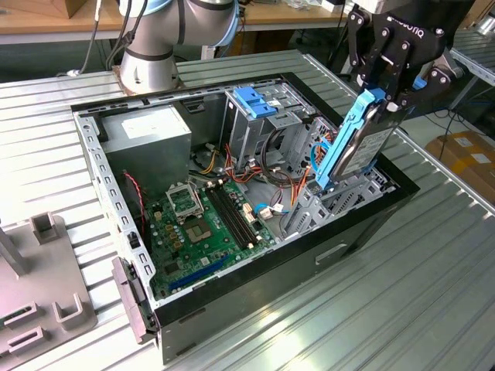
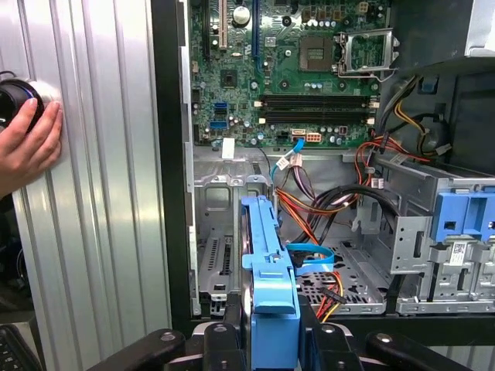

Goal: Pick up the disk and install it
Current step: 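Pick up the disk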

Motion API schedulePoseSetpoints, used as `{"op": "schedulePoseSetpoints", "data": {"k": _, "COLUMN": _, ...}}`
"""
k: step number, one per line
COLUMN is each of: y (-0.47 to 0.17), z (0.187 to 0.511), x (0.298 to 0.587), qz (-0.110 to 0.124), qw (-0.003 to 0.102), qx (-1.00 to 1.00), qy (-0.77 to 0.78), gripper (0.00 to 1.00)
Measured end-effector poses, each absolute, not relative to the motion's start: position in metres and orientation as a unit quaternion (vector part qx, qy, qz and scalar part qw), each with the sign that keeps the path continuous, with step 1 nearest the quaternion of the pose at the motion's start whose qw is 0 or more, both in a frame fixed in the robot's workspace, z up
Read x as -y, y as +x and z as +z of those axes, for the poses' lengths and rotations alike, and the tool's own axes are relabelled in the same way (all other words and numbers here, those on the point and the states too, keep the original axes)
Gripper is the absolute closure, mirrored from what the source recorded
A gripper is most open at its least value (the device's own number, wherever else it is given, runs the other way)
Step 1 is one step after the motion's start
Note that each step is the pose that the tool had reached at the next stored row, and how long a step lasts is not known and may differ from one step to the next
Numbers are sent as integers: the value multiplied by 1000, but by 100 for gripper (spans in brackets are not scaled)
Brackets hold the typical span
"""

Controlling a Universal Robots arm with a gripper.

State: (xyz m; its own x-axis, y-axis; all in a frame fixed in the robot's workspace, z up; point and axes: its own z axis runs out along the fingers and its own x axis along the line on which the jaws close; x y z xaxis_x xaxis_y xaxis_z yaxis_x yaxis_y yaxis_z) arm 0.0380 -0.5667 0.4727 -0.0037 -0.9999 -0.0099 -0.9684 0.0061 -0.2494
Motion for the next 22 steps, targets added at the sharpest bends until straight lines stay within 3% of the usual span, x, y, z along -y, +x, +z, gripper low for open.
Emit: {"op": "schedulePoseSetpoints", "data": {"k": 22, "y": 35, "z": 460, "x": 567, "qz": -88, "qw": 95, "qx": -703, "qy": -699, "gripper": 63}}
